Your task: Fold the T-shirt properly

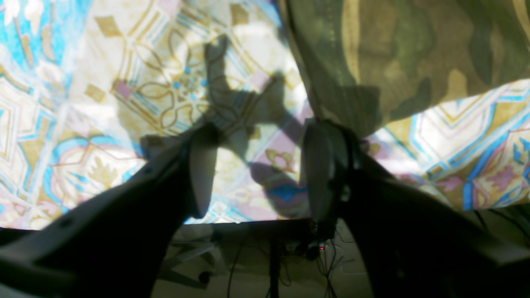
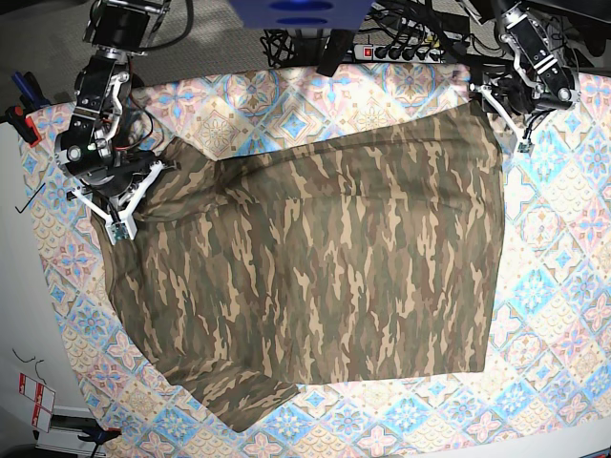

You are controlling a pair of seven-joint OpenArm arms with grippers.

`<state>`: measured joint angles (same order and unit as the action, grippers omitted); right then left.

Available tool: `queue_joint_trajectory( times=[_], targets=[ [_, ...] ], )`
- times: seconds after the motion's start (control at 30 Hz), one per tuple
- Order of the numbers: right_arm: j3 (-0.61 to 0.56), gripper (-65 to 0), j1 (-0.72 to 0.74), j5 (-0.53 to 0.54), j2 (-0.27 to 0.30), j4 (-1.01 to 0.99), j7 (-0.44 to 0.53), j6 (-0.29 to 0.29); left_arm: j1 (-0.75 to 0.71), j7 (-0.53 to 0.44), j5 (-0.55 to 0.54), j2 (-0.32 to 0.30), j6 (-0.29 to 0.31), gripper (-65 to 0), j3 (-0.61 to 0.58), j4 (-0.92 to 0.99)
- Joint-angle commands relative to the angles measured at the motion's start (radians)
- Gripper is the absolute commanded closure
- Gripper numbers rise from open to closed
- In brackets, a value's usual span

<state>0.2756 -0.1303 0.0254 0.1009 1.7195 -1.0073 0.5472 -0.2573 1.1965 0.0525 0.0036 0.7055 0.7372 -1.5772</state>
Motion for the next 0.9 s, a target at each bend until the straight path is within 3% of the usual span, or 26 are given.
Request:
queue_joint_trajectory(
  times=[0.0,0.2,0.37,0.47,0.67,0.77,0.87],
  targets=[
    [0.0,-0.2,0.013,0.005,0.01,0.018,0.015,-0.002,0.006,-0.023,-0.009,0.014,-0.007,-32.7,-0.006,0.004],
    [-0.011,-0.2,0.011,0.005,0.01,0.018,0.015,-0.002,0.006,-0.022,-0.01,0.029,-0.007,-32.7,-0.078,-0.005],
    [-0.028,-0.2,0.011,0.005,0.012,0.018,0.015,-0.002,-0.07,-0.022,-0.01,0.06,-0.007,-32.6,-0.094,-0.2],
    [-0.028,-0.2,0.011,0.005,0.012,0.018,0.015,-0.002,-0.101,-0.014,-0.01,0.06,-0.007,-32.6,-0.094,-0.291],
    [-0.048,-0.2,0.011,0.005,0.012,0.017,0.015,-0.002,-0.101,0.039,-0.015,0.025,-0.007,-32.6,-0.087,-0.297],
    [-0.048,-0.2,0.011,0.005,0.012,-0.005,0.015,-0.002,-0.109,0.044,-0.104,0.002,-0.007,-32.6,-0.084,-0.297],
    [-0.048,-0.2,0.011,0.003,0.012,-0.026,0.015,-0.002,-0.136,0.073,-0.277,-0.052,-0.007,-32.6,-0.084,-0.292]
  ],
)
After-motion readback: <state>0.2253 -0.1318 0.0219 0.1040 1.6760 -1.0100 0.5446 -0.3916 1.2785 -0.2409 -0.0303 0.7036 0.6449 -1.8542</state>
